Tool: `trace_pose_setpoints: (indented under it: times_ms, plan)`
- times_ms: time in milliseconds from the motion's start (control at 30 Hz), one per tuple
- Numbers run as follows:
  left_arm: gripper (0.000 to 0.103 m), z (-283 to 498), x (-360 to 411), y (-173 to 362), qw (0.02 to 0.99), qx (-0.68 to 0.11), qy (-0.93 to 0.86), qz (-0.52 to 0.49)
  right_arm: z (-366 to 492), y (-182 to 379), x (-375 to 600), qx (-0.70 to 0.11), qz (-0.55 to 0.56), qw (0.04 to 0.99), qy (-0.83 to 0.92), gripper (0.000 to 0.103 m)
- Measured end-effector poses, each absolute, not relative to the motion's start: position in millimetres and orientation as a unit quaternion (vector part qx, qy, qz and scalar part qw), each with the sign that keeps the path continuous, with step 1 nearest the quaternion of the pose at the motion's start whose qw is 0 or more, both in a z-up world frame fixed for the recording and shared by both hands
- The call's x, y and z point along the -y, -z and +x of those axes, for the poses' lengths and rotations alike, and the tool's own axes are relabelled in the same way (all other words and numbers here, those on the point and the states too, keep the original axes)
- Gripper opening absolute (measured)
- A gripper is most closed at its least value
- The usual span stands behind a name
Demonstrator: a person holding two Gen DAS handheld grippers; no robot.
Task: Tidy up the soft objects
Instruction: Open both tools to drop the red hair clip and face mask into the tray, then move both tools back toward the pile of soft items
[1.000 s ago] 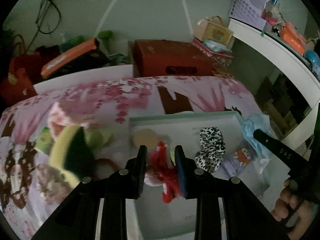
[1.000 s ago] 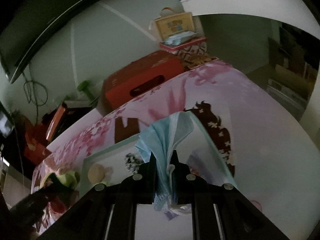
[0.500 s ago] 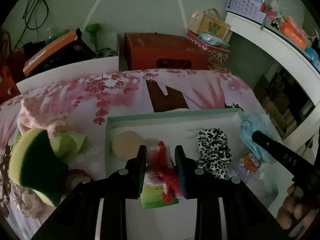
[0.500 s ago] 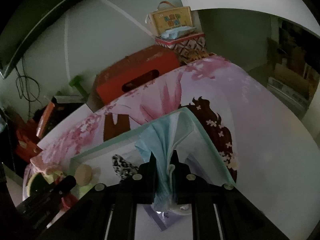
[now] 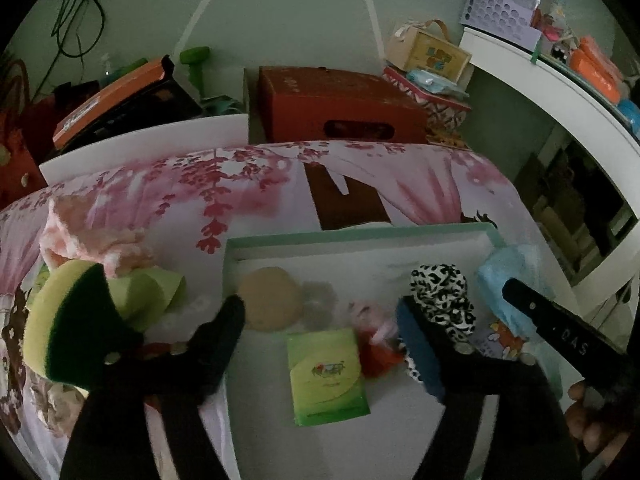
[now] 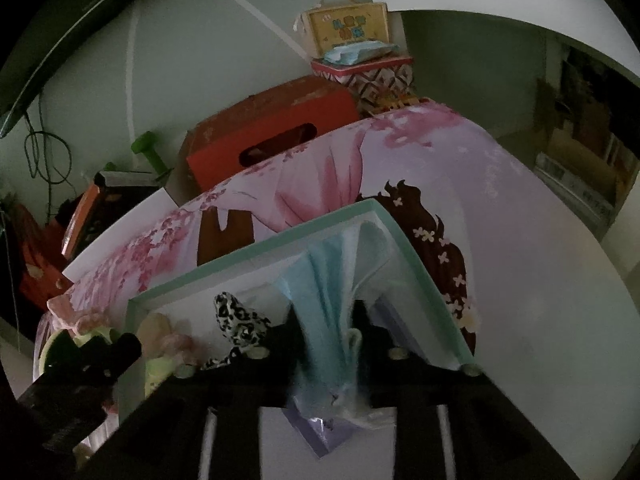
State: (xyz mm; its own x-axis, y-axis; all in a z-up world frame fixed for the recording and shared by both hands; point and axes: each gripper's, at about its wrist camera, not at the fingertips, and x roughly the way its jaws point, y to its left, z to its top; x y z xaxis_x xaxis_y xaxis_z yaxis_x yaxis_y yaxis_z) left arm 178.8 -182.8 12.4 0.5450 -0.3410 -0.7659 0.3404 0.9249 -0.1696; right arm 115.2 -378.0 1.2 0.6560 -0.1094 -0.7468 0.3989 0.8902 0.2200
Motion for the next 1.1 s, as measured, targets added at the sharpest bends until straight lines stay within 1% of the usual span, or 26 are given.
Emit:
trace_pose_setpoints:
  times_ms: [33, 67, 100, 133, 167, 200, 267, 300, 433, 1100]
  plan:
    - [0.082, 179.0, 181.5, -12.6, 0.879, -0.437, 0.193, 0.0, 115.2, -1.1, 377.7, -0.391, 0.183, 0.89, 0.146, 0.052]
    - [0.083, 178.9, 180.2, -13.1, 0.879, -0.437, 0.19, 0.0, 115.2, -1.3, 376.8, -0.392, 0.179, 0.89, 0.151, 0.062]
    - [0.086, 179.1, 178.6, -13.8, 0.88, -0.436, 0.187, 0.0, 115.6, -1.6, 375.6, -0.394, 0.172, 0.89, 0.154, 0.063]
    - [0.093, 179.5, 177.4, -14.3, 0.881, -0.436, 0.184, 0.0, 115.9, -1.9, 374.2, -0.395, 0.166, 0.89, 0.156, 0.063]
    - [0.095, 179.8, 175.9, -14.8, 0.881, -0.436, 0.181, -0.001, 116.5, -2.1, 373.5, -0.396, 0.162, 0.89, 0.156, 0.067]
    - [0.095, 180.2, 174.1, -15.3, 0.882, -0.436, 0.178, -0.002, 116.8, -2.1, 372.8, -0.396, 0.16, 0.891, 0.156, 0.069]
    - [0.095, 181.0, 171.3, -15.7, 0.882, -0.437, 0.174, -0.007, 116.9, -1.9, 372.5, -0.397, 0.158, 0.891, 0.155, 0.079]
    - [0.095, 181.5, 170.1, -15.6, 0.882, -0.439, 0.173, -0.009, 116.8, -1.9, 372.5, -0.398, 0.157, 0.891, 0.154, 0.081]
    - [0.095, 182.9, 168.2, -13.1, 0.879, -0.448, 0.167, -0.005, 117.0, -0.7, 372.3, -0.398, 0.156, 0.891, 0.154, 0.103]
    - [0.095, 180.0, 158.9, -16.6, 0.882, -0.446, 0.149, 0.0, 118.4, 3.7, 371.3, -0.408, 0.153, 0.886, 0.16, 0.103]
